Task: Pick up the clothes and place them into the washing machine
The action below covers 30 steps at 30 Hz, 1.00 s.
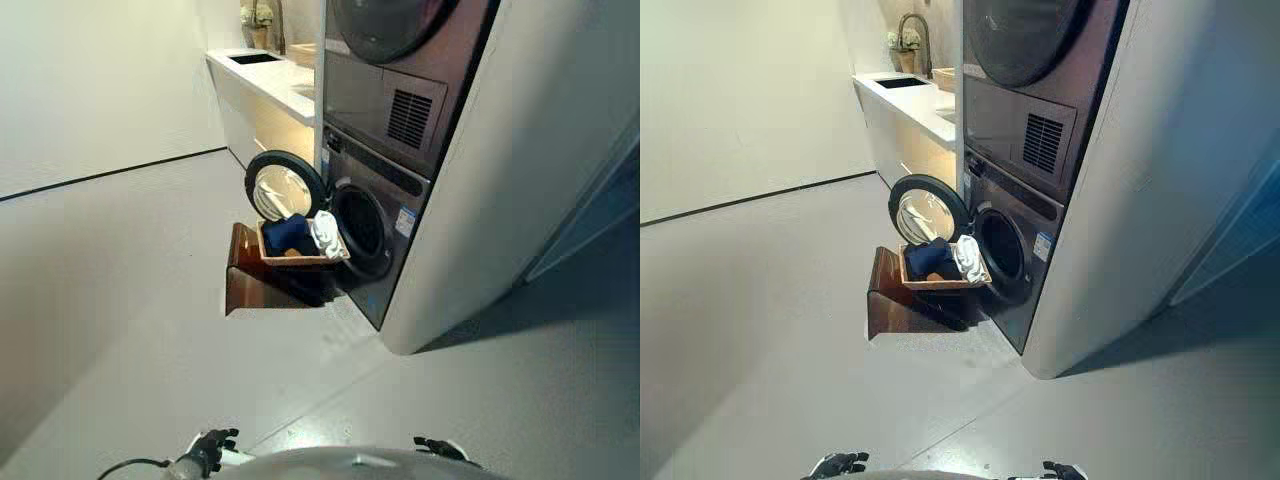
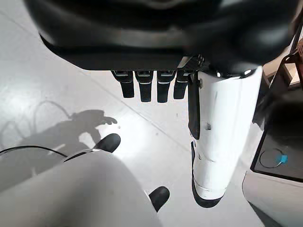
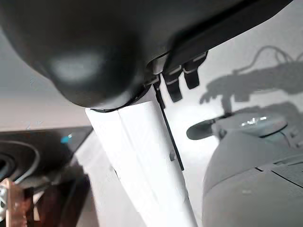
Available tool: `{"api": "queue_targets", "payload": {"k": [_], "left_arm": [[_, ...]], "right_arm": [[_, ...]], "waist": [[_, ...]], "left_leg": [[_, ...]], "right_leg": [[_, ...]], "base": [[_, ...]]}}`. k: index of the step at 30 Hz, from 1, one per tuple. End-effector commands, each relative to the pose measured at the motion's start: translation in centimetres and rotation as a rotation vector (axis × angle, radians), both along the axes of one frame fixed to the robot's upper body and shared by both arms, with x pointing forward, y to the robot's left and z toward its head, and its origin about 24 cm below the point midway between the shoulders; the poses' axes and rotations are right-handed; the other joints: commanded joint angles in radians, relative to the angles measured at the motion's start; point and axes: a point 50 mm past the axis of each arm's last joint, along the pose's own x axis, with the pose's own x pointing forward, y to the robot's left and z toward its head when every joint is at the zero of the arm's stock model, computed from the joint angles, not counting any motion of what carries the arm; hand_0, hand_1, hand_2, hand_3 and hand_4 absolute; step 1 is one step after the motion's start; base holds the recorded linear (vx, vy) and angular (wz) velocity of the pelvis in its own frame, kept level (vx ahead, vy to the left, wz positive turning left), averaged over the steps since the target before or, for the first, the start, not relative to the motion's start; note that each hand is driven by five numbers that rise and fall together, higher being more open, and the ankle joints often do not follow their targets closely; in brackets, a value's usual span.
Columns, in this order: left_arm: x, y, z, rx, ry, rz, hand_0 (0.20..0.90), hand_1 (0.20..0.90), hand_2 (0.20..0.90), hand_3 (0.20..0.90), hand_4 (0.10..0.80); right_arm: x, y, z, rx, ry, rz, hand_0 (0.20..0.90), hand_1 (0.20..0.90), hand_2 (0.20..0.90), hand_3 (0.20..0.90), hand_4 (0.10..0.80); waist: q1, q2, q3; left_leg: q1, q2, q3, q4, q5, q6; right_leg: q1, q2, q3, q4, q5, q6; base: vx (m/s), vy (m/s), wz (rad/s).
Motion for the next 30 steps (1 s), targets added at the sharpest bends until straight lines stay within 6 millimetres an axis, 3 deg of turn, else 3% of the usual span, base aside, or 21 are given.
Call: {"api": "queue_targets", "payload": {"k": [1, 12, 16, 25, 30], "left_arm": [[4.4, 0.4, 1.1, 0.014, -0.131, -0.015, 0.900, 0.900, 0.900, 0.900, 0.800], [3.9, 0.9, 0.9, 0.023, -0.107, 0.049, 0.900, 0.900, 0.900, 0.900, 0.800], [2.9, 1.1, 0.6, 0.065, -0.050, -0.005, 0.900, 0.900, 0.900, 0.900, 0.800], [3.6, 1.5, 0.9, 0.107, -0.071, -0.056, 0.900, 0.900, 0.900, 0.900, 0.800], [3.6, 1.6, 0.9, 0.111, -0.071, -0.059, 0.900, 0.900, 0.900, 0.900, 0.800]], "right_arm": [[2.4, -0.8, 0.7, -0.061, -0.047, 0.148, 0.900, 0.900, 0.900, 0.900, 0.800], [2.7, 0.2, 0.6, -0.036, -0.060, 0.176, 0.900, 0.900, 0.900, 0.900, 0.800], [2.8, 0.8, 0.5, -0.021, -0.063, 0.196, 0.900, 0.900, 0.900, 0.900, 0.800], [3.3, 0.9, 0.8, -0.037, -0.100, 0.215, 0.900, 0.900, 0.900, 0.900, 0.800], [3.8, 0.9, 1.0, -0.032, -0.121, 0.241, 0.900, 0.900, 0.900, 0.900, 0.800]], "waist": [[-0.003, 0.012, 0.056], [-0.005, 0.001, 0.047], [-0.008, -0.002, 0.044], [-0.012, -0.005, 0.047], [-0.011, -0.012, 0.068]], "left_leg": [[-0.005, 0.018, -0.064, -0.001, -0.084, -0.026], [0.008, 0.023, -0.051, 0.000, -0.092, -0.029], [0.013, 0.025, -0.046, -0.001, -0.095, -0.029], [0.016, 0.025, -0.043, -0.001, -0.100, -0.030], [-0.001, 0.010, -0.048, 0.013, -0.108, -0.012]], "right_leg": [[0.037, 0.062, 0.035, 0.006, -0.111, -0.009], [0.046, 0.062, 0.041, 0.001, -0.112, -0.008], [0.046, 0.064, 0.047, 0.003, -0.115, -0.007], [0.047, 0.063, 0.050, 0.004, -0.117, -0.006], [0.026, 0.059, 0.063, 0.026, -0.116, 0.002]], "base": [[0.021, 0.002, -0.04], [0.019, -0.002, -0.04], [0.022, -0.006, -0.08], [0.010, -0.002, -0.01], [-0.003, 0.015, -0.01]]}}
